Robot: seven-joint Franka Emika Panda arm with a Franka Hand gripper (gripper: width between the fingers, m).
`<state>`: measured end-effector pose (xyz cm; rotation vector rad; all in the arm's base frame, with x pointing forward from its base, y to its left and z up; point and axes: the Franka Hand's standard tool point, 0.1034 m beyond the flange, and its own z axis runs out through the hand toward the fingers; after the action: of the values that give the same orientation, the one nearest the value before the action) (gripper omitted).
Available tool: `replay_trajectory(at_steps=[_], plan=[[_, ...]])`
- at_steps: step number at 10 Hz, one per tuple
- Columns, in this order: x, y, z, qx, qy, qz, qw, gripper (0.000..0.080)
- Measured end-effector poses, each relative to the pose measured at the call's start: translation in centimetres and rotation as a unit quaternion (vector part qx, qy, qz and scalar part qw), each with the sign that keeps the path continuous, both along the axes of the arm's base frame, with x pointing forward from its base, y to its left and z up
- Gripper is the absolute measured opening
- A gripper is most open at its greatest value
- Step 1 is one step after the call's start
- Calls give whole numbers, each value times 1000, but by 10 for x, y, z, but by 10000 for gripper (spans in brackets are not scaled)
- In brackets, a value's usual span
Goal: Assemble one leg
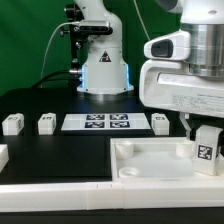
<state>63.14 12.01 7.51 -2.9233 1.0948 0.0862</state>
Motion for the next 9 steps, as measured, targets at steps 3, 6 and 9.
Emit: replay_trajectory(at_steps=[3, 6, 9], plan=[[-1, 3, 0, -12, 5, -169, 986, 293], [0, 3, 1, -23, 6, -317, 948, 293], [0, 3, 0, -26, 8, -388, 921, 293]])
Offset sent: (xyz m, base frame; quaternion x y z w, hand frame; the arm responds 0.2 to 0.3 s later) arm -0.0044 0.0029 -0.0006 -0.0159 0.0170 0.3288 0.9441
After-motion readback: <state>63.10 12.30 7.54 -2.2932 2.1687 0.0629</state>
